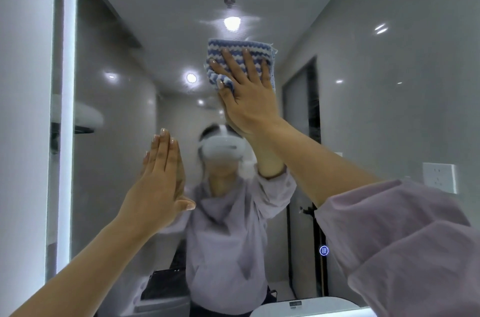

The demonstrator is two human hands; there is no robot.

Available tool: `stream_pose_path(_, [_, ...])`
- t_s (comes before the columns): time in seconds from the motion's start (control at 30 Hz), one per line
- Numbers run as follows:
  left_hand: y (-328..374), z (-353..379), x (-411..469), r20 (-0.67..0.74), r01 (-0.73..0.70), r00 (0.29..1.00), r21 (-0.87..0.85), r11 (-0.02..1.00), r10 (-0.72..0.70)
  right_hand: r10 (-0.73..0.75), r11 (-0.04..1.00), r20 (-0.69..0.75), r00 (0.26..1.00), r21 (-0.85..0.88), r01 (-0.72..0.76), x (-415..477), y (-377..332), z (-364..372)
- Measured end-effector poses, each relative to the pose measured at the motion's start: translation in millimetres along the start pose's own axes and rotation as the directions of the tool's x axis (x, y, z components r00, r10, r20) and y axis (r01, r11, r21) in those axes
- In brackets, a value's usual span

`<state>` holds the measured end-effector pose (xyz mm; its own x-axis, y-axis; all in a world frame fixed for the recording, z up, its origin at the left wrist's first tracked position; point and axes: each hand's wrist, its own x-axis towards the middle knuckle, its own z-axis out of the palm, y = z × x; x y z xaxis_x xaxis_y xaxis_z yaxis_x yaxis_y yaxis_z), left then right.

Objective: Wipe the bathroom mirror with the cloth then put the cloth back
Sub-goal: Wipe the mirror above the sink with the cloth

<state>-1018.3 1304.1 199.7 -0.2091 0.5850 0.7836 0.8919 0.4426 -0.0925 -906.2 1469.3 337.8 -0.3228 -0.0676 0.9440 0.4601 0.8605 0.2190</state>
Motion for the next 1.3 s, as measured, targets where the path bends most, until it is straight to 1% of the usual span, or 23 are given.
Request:
stream_pose_path(0.1, [1,0,-1,-0.006,-0.013,1.000,-0.008,1.000,0.013,0.003,1.000,0.000,1.000,-0.022,-0.003,-6,18,-4])
stream_pose_path(0.17, [1,-1,-2,-0.013,-0.024,1.000,-0.013,1.000,0.023,0.043,0.998,-0.005,0.999,-0.044,-0.044,-14,42,-10])
stream_pose_path(0.33, [1,-1,-2,-0.020,-0.033,0.999,-0.025,0.999,0.033,0.252,0.965,-0.020,0.967,-0.066,-0.253,-52,135,-36])
stream_pose_path(0.43, [3,-2,-3,-0.042,-0.047,0.998,0.065,0.997,0.050,0.371,0.928,-0.009,0.929,-0.042,-0.371,-81,173,-48])
stream_pose_path(0.53, [5,-4,-4,-0.042,-0.059,0.997,0.109,0.992,0.064,0.406,0.914,-0.004,0.914,0.000,-0.406,-91,175,-46])
stream_pose_path(0.63, [5,-4,-2,-0.030,-0.037,0.999,0.019,0.999,0.037,0.489,0.872,-0.059,0.870,0.011,-0.489,-89,160,-35])
stream_pose_path(0.73, [5,-4,-2,-0.012,-0.023,1.000,-0.024,0.999,0.022,0.558,0.830,-0.079,0.826,0.033,-0.557,-88,140,-23])
stream_pose_path(0.8, [4,-3,-2,-0.003,-0.014,1.000,-0.044,0.999,0.014,0.530,0.848,-0.074,0.845,0.032,-0.529,-90,118,-18])
stream_pose_path(0.83, [4,-3,-1,-0.001,-0.010,1.000,-0.049,0.999,0.010,0.476,0.879,-0.080,0.876,0.018,-0.476,-91,104,-15])
stream_pose_path(0.93, [0,1,0,-0.012,-0.013,1.000,-0.055,0.998,0.013,0.230,0.970,-0.085,0.969,-0.054,-0.235,-96,53,-4])
stream_pose_path(0.97, [0,2,0,-0.015,-0.012,1.000,-0.051,0.999,0.012,0.161,0.983,-0.056,0.985,-0.080,-0.165,-98,37,2])
stream_pose_path(1.03, [-1,3,0,-0.018,-0.005,1.000,-0.029,1.000,0.005,0.070,0.996,0.013,0.997,-0.052,-0.069,-103,5,14])
stream_pose_path(1.1, [0,3,1,-0.013,0.005,1.000,-0.002,1.000,-0.005,0.041,0.999,0.060,0.997,0.007,-0.042,-109,-22,21])
stream_pose_path(1.17, [-1,4,1,-0.007,0.018,1.000,0.008,1.000,-0.018,0.039,0.999,0.076,0.996,0.028,-0.041,-113,-40,26])
stream_pose_path(1.3, [-2,6,2,-0.007,0.027,1.000,0.006,1.000,-0.027,0.032,0.999,0.104,0.994,0.016,-0.034,-115,-44,25])
